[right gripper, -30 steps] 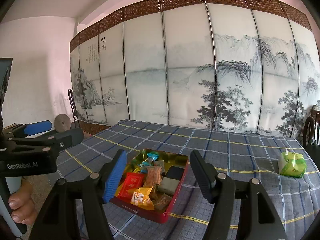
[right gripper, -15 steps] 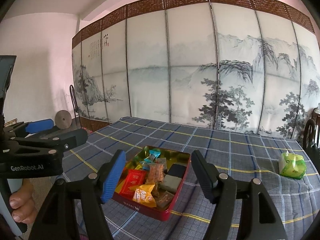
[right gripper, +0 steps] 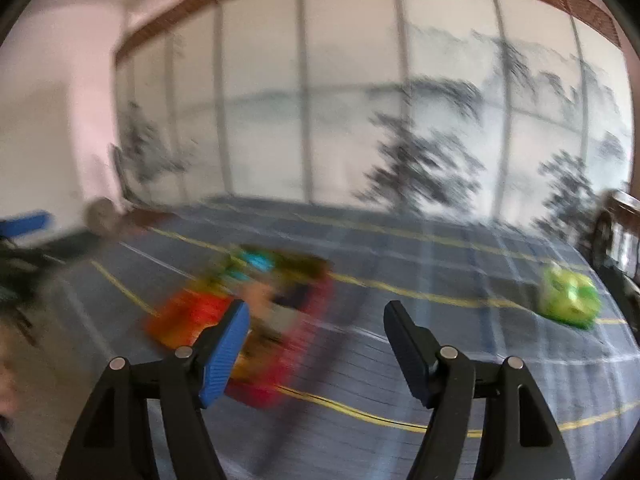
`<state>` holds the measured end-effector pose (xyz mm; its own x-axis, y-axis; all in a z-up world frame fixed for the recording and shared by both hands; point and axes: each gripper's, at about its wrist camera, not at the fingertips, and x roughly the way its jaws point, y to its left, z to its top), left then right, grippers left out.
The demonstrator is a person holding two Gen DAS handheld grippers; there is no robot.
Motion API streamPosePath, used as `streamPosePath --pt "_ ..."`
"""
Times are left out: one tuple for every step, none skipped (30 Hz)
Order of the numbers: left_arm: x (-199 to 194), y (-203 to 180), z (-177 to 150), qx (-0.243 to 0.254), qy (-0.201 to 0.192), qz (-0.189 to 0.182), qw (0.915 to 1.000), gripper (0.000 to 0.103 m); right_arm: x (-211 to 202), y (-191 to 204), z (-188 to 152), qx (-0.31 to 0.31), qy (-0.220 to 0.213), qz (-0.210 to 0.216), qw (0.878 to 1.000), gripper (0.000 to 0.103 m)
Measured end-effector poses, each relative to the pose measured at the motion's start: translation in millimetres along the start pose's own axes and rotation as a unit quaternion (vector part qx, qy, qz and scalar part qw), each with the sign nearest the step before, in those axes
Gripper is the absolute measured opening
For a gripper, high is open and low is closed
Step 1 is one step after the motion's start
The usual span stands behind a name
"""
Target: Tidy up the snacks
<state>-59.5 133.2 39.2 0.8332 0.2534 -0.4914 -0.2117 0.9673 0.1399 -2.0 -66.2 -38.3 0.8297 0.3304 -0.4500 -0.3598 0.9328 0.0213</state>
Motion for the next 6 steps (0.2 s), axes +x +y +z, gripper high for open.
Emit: streamPosePath --pt "2.9 -2.2 -0.9 0.004 0.004 0.004 1.0000 0.103 9.9 -20.7 -4.9 0.008 0.019 -0.016 1.000 0.071" --pt "4.6 -3.3 -1.7 0.004 0.007 0.004 1.0000 0.103 17.7 -37.3 -8.9 0.015 0.035 -0.030 0.999 0.071" --pt "7.0 -4.4 -2.2 0.004 0.012 0.000 0.9999 0.103 30.1 -64.4 -16.6 0.024 0.060 -0.059 0.996 0.071" --pt "8.7 -5.7 -2.5 0.005 0.015 0.000 0.9999 0.103 38.2 -83.5 -21.5 0.030 0.078 -0.081 0.993 0.071" --pt "12.1 -7.7 -2.3 0.007 0.022 0.002 0.9997 0.103 45.0 -101.6 -26.0 0.038 0.092 -0.098 0.990 0.071" --pt "15.4 -9.5 -1.6 0.010 0.029 0.007 0.9995 0.103 52.1 -123.2 -32.4 0.048 0.106 -0.115 0.987 0.071"
